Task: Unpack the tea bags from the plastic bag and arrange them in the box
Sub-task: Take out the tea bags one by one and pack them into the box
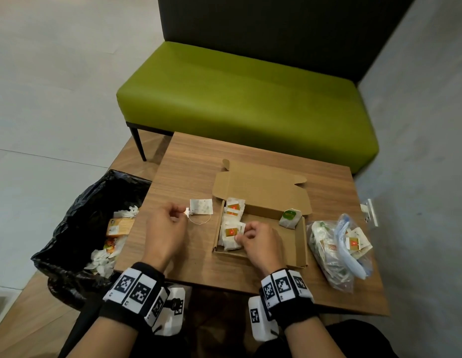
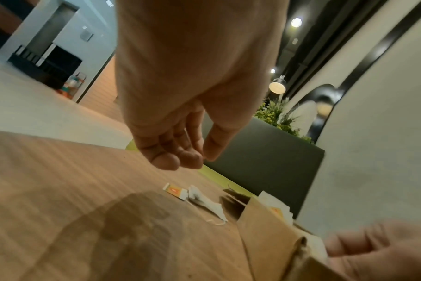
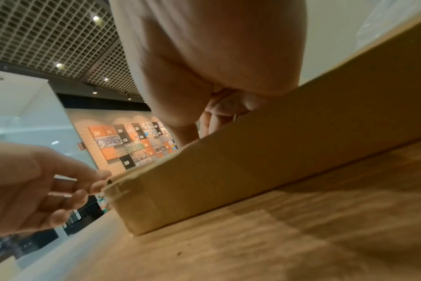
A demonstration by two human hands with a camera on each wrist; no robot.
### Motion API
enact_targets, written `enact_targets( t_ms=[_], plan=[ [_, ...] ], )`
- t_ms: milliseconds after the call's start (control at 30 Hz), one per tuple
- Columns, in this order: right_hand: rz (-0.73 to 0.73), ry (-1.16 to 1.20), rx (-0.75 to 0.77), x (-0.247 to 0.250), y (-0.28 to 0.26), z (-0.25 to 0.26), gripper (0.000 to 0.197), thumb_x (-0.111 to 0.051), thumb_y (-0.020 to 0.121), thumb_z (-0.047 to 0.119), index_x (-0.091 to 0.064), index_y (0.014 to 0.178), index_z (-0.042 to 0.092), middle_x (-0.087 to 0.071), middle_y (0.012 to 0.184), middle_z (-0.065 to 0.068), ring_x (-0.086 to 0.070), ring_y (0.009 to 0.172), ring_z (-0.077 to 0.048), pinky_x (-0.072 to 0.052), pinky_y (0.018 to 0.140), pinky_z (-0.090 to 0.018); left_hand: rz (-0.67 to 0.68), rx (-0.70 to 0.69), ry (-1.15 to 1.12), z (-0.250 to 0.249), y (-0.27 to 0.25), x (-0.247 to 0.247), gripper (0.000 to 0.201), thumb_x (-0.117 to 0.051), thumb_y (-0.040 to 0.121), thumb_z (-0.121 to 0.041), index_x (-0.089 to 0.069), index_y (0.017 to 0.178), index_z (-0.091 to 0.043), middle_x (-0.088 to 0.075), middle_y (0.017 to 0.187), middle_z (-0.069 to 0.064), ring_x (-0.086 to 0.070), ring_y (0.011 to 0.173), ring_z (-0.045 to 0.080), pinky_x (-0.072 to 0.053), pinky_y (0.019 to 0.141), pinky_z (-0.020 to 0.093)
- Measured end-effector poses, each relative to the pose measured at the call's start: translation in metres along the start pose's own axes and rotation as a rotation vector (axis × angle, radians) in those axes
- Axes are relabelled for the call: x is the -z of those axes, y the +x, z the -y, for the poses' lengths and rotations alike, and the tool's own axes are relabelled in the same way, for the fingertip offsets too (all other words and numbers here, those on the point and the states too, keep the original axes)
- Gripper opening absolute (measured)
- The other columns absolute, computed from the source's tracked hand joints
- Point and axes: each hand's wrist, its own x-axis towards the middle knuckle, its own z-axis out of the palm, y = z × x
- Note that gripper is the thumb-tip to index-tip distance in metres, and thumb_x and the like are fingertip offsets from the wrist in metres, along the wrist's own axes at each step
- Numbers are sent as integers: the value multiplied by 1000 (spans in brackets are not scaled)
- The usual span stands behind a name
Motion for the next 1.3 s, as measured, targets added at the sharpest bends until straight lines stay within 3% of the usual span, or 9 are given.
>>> enact_targets(
  t_ms=[233,333,433,533,700,967,1133,1233,1300],
  plan=[
    [-90,-72,15,3,-6,2,16,-72,84,47,-63,88,34,-65,81,14,-62,81,-7,-49,67,-26,106,-125,449,-7,3,-11,30,-61,88,-7,-64,115,-19,-62,120,0,-59,104,20,-48,88,34],
    [-106,12,1,9,-6,-3,21,-71,83,48,-67,94,31,-66,84,14,-63,83,-6,-56,75,-31,223,-283,688,-16,6,-22,39,-57,93,-12,-54,131,-22,-47,144,-2,-45,129,20,-40,103,43],
    [-139,20,-8,17,-7,-8,19,-69,84,47,-69,90,29,-66,79,14,-64,80,-6,-58,77,-37,390,-309,845,-19,10,-29,44,-47,99,-18,-42,142,-26,-29,158,-4,-29,143,24,-29,110,54],
    [-58,-77,23,21,-13,-6,24,-70,82,55,-64,80,32,-66,73,13,-62,75,-2,-57,73,-32,422,-346,953,-15,11,-31,41,-43,101,-18,-41,141,-26,-35,153,-5,-29,141,25,-29,109,53],
    [3,-317,62,16,-14,4,39,-64,80,66,-68,83,27,-67,75,10,-62,76,-6,-56,73,-33,289,-354,931,-6,10,-34,35,-46,99,-19,-46,134,-22,-49,139,0,-44,126,24,-38,99,43],
    [53,-281,148,18,-18,9,26,-56,94,47,-72,108,31,-70,93,14,-61,87,-7,-52,75,-29,197,-344,891,8,14,-39,17,-54,94,-18,-63,106,-11,-62,110,8,-58,99,27,-46,82,38],
    [25,-201,141,22,-21,5,26,-59,93,45,-70,113,33,-70,96,17,-61,87,-1,-49,73,-24,149,-347,896,5,14,-36,16,-51,92,-11,-65,87,-8,-68,91,9,-60,80,26,-35,63,32],
    [-9,-159,121,26,-21,2,26,-59,92,44,-71,112,31,-68,92,18,-63,89,-2,-56,80,-30,103,-292,765,2,10,-28,19,-54,94,-18,-70,88,-9,-71,85,7,-64,77,24,-45,63,34],
    [-62,-101,126,30,-24,0,25,-61,92,41,-71,111,29,-68,88,17,-64,87,-3,-57,81,-34,66,-221,485,-4,3,-18,14,-61,93,-22,-73,89,-16,-72,83,-1,-66,76,15,-50,67,28]
  ],
)
